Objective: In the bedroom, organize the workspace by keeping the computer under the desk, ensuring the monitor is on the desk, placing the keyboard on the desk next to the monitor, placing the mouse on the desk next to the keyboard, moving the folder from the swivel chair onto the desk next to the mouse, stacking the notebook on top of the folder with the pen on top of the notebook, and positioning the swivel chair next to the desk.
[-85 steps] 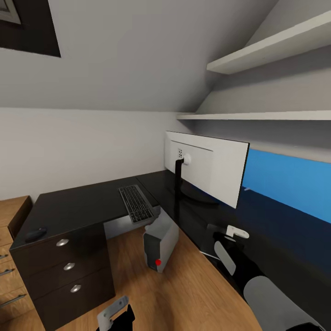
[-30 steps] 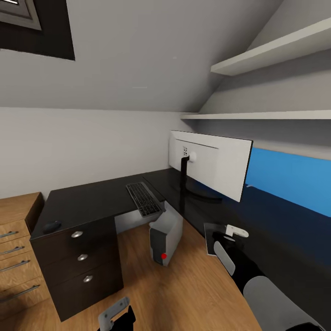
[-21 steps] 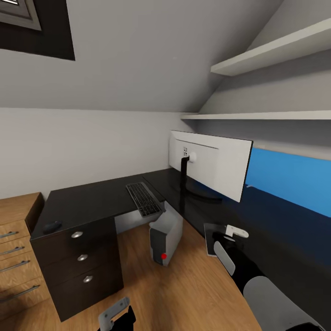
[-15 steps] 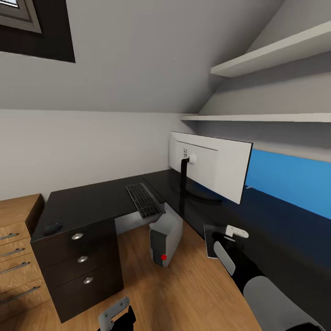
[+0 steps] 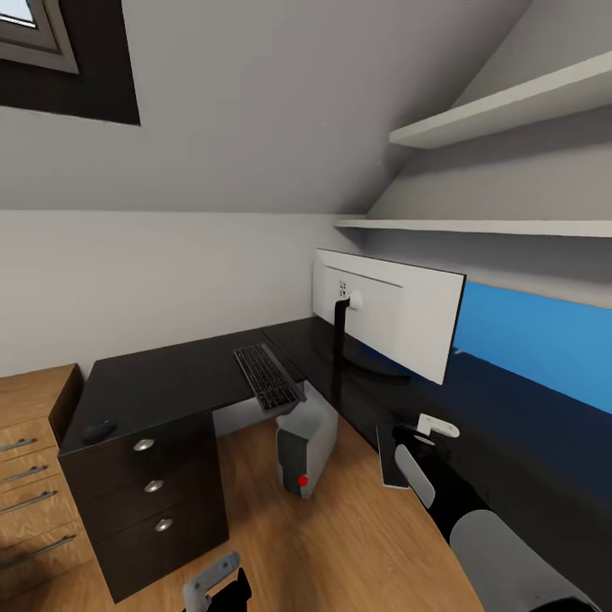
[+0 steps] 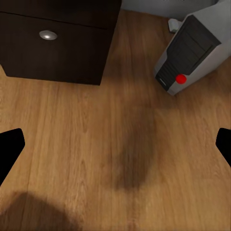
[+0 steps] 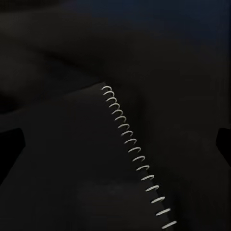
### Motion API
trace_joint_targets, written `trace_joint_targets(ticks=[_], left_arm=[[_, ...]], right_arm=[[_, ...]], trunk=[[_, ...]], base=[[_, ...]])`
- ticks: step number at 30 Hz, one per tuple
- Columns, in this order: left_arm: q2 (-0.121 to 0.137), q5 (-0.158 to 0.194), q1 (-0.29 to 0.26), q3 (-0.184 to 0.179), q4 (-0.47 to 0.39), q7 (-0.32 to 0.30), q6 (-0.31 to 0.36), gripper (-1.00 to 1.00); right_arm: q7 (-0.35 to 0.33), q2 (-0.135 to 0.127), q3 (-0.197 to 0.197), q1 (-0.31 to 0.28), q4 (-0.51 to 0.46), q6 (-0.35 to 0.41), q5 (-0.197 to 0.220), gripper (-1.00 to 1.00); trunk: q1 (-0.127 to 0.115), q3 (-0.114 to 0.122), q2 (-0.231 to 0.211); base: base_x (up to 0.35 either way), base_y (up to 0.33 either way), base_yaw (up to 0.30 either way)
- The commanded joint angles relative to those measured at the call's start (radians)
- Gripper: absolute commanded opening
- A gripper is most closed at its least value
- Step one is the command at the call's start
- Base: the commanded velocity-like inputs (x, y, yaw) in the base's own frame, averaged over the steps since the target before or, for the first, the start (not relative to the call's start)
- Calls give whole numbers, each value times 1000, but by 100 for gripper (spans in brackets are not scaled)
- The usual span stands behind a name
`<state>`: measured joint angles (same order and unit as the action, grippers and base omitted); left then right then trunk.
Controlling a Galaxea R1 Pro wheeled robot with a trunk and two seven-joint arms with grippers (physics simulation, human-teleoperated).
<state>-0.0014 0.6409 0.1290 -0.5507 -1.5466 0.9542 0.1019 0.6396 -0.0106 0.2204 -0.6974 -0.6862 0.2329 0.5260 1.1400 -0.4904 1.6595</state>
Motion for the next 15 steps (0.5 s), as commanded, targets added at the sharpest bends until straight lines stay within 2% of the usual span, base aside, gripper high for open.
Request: trace_joint_targets(ticks=[1, 6, 8, 15], left_arm=[[0, 0, 0, 0, -2, 5, 9, 100], [0, 0, 0, 0, 0, 5, 9, 100], [-1, -1, 0, 0, 4, 5, 9, 100], [0, -2, 0, 0, 6, 4, 8, 100]], right_arm=[[7, -1, 5, -1, -6, 7, 3, 100], [9, -2, 2, 0, -53, 8, 4, 100], [12, -1, 2, 3, -117, 12, 6, 100], [16, 4, 10, 26, -244, 27, 9, 100]], trunk=[[-4, 2, -7], [-23, 18, -42], [-31, 24, -56], [-58, 46, -105]], base=[[0, 0, 0], [0, 0, 0], [0, 0, 0], [0, 0, 0]])
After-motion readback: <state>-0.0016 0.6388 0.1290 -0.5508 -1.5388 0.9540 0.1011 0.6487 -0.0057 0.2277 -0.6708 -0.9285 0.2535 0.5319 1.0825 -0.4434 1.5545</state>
